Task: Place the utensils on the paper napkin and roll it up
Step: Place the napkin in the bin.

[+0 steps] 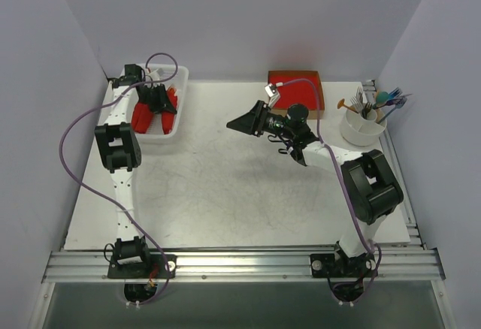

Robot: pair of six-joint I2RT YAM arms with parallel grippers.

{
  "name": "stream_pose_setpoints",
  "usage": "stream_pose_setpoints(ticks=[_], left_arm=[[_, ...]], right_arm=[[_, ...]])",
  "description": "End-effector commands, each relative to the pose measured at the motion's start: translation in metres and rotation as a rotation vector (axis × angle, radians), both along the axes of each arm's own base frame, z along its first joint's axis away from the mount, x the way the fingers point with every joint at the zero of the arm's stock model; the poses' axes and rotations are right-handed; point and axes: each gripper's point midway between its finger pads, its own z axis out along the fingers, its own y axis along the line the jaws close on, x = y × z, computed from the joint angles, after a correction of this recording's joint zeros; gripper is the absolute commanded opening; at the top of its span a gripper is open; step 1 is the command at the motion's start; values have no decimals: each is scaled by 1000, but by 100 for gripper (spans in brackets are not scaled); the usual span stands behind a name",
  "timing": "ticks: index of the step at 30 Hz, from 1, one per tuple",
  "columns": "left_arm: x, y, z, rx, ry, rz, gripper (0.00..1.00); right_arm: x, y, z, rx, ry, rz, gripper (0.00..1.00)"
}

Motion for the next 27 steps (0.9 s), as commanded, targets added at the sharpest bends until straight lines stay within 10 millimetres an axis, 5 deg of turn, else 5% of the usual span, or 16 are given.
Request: stream_pose_setpoints(ticks=[1,27], left_arm=[[3,1,9,-9,-36,-33,2],[1,6,-9,22,-5,-37,41]], right_arm=[[-4,-1,15,43,-66,27,56],[-6,0,16,61,-66,37,55]])
